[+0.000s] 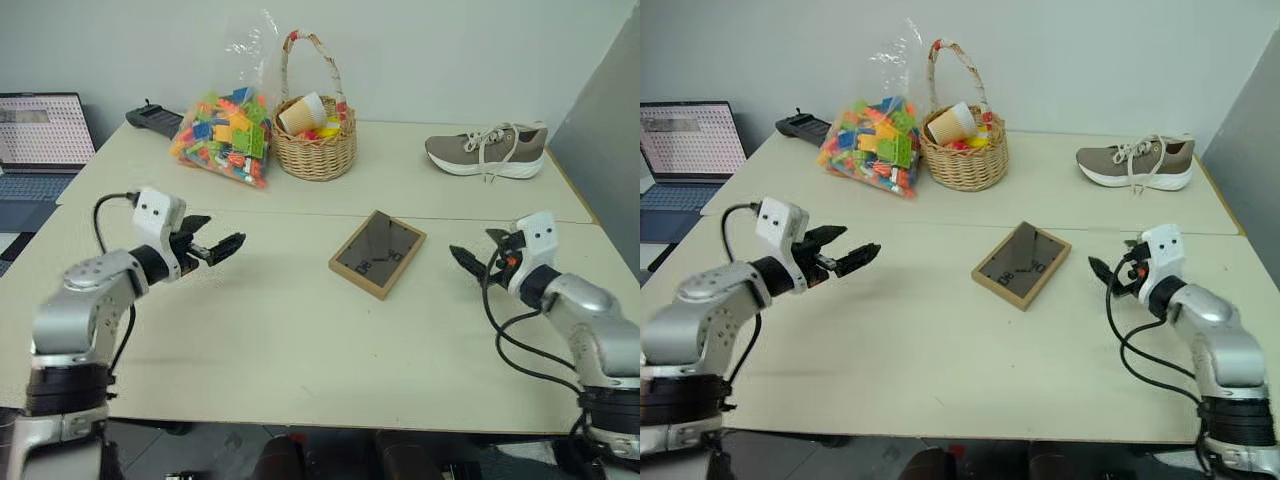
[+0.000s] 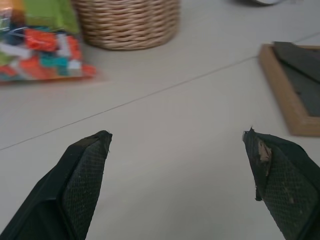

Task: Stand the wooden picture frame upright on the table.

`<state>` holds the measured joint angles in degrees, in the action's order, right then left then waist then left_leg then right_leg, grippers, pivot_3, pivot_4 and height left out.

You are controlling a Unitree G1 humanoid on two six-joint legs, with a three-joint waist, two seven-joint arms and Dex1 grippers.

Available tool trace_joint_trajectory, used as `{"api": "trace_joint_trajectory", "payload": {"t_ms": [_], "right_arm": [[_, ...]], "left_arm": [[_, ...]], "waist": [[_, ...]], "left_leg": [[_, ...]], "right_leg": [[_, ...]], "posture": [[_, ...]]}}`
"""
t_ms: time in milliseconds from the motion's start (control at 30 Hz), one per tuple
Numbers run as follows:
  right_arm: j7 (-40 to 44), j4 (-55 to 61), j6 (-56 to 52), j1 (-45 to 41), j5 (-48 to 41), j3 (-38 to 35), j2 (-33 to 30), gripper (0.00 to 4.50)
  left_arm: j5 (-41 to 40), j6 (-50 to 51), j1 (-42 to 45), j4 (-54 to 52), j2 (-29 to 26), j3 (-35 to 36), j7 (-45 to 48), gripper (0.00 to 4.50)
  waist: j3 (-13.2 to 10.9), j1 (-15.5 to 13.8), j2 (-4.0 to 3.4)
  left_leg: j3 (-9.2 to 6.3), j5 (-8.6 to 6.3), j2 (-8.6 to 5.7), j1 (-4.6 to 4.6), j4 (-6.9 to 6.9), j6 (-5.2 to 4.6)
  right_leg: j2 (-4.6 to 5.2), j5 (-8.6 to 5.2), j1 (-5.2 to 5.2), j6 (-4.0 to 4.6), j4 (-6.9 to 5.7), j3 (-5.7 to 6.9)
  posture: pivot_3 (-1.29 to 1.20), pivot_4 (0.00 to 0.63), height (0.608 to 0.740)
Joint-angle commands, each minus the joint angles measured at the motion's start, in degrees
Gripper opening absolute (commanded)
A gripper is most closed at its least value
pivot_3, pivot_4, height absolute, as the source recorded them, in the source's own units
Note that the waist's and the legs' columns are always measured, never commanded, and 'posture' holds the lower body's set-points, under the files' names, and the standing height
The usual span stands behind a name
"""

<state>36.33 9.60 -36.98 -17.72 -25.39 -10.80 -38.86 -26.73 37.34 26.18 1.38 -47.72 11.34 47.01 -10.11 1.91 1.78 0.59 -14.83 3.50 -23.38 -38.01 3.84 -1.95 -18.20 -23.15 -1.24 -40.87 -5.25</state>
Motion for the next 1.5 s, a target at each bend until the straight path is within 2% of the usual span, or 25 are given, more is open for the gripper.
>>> {"api": "trace_joint_trajectory", "payload": {"t_ms": [33,367,400,433,500,600,800,900,1000,1100,1267,1367,1500], "right_arm": [[2.0,0.8,-1.6,-2.6,-1.7,-1.9,-2.4,4.47],[-0.6,1.5,-2.7,-2.0,-0.6,-2.1,-2.3,4.47],[-0.9,1.0,-2.4,-2.2,-0.3,-2.2,-2.2,4.30],[-1.5,0.1,-2.4,-2.6,0.0,-2.2,-1.7,4.10],[-2.7,-1.1,-2.4,-3.2,0.7,-1.7,-1.2,3.69],[-7.1,-3.0,-4.3,-7.1,2.5,1.1,2.1,2.96],[-12.3,-10.4,-1.0,-11.4,10.6,8.2,7.3,1.50],[-15.1,-14.6,0.4,-13.3,13.0,9.7,10.7,0.70],[-16.6,-18.8,2.4,-15.3,15.5,12.3,14.2,0.06],[-16.5,-20.0,2.8,-15.8,16.3,13.9,17.1,0.00],[-16.0,-17.6,1.9,-15.5,16.1,15.8,22.0,0.00],[-15.5,-15.4,1.0,-14.7,15.7,16.2,23.7,0.00],[-14.1,-10.6,-1.9,-12.8,15.0,17.7,24.6,0.00]], "left_arm": [[1.3,-1.8,4.5,3.2,-1.8,-2.5,4.5,4.50],[4.3,-5.2,10.5,8.9,3.6,-4.8,2.9,4.50],[4.7,-5.9,11.1,9.8,4.6,-5.1,2.5,4.15],[5.4,-6.7,11.8,11.0,5.8,-5.9,2.2,4.08],[6.7,-8.1,12.6,12.7,7.4,-7.3,2.1,3.62],[9.1,-9.4,16.1,17.0,12.8,-10.9,0.6,3.03],[16.3,-17.2,23.1,30.3,23.3,-15.6,-5.7,1.75],[18.9,-21.2,26.3,37.4,26.5,-16.9,-6.8,1.02],[22.1,-24.1,28.9,43.9,28.8,-18.8,-7.8,0.49],[23.3,-24.9,29.5,46.2,30.7,-19.9,-6.6,0.02],[23.4,-23.0,27.4,42.3,32.5,-21.5,-2.3,0.02],[22.6,-18.5,24.7,36.3,32.2,-22.3,0.7,0.02],[21.9,-10.3,18.8,23.0,28.0,-23.1,4.0,0.02]], "waist": [[0.0,0.0,0.00],[0.0,0.1,0.00],[0.0,0.0,0.00],[0.0,-0.1,0.00],[0.0,-0.1,0.00],[0.0,-0.1,0.01],[0.0,-0.2,0.04],[0.0,-0.1,0.04],[0.0,0.0,0.04],[0.0,0.0,0.04],[0.0,0.2,0.04],[0.0,0.5,0.03],[0.0,0.8,0.02]], "left_leg": [[0.00,0.00,0.00,0.00,-0.02,0.00],[0.02,0.00,0.04,-0.17,-0.05,-0.01],[0.02,0.00,0.03,-0.17,-0.05,0.00],[0.00,0.00,0.03,-0.17,-0.07,0.00],[-0.02,0.00,0.02,-0.17,-0.11,0.00],[0.00,0.00,0.00,-0.17,-0.13,-0.01],[-0.02,0.01,-0.01,-0.29,-0.19,0.00],[0.03,0.02,-0.02,-0.45,-0.18,0.01],[0.11,0.02,-0.02,-0.47,-0.16,0.03],[0.08,0.02,-0.02,-0.43,-0.18,0.01],[0.10,0.08,-0.01,-0.43,-0.18,0.11],[0.07,0.08,0.02,-0.42,-0.17,0.10],[0.00,0.09,0.04,-0.42,-0.14,0.13]], "right_leg": [[0.00,0.00,0.00,0.00,-0.01,-0.01],[-0.02,0.00,-0.13,0.01,0.01,-0.09],[-0.02,0.00,-0.13,0.01,0.00,-0.09],[-0.02,0.00,-0.13,0.01,-0.01,-0.07],[-0.02,0.00,-0.12,0.01,-0.05,-0.04],[-0.02,0.01,-0.10,0.00,-0.06,-0.06],[-0.02,0.01,-0.15,0.01,-0.04,-0.02],[0.02,0.02,-0.30,0.01,0.00,-0.06],[0.02,0.02,-0.39,0.01,-0.07,-0.06],[0.01,0.02,-0.39,0.01,-0.14,-0.05],[0.00,0.02,-0.39,0.01,-0.14,-0.01],[0.00,0.02,-0.39,0.01,-0.17,-0.02],[-0.02,0.02,-0.39,0.02,-0.19,-0.06]], "posture": [[0.00,0.150,0.740],[0.00,0.150,0.740],[0.00,0.150,0.740],[0.00,0.150,0.740],[0.00,0.150,0.740],[0.00,0.150,0.740],[0.00,0.150,0.740],[0.00,0.150,0.740],[0.00,0.150,0.740],[0.00,0.150,0.740],[0.00,0.150,0.740],[0.00,0.150,0.740],[0.00,0.150,0.740]]}}
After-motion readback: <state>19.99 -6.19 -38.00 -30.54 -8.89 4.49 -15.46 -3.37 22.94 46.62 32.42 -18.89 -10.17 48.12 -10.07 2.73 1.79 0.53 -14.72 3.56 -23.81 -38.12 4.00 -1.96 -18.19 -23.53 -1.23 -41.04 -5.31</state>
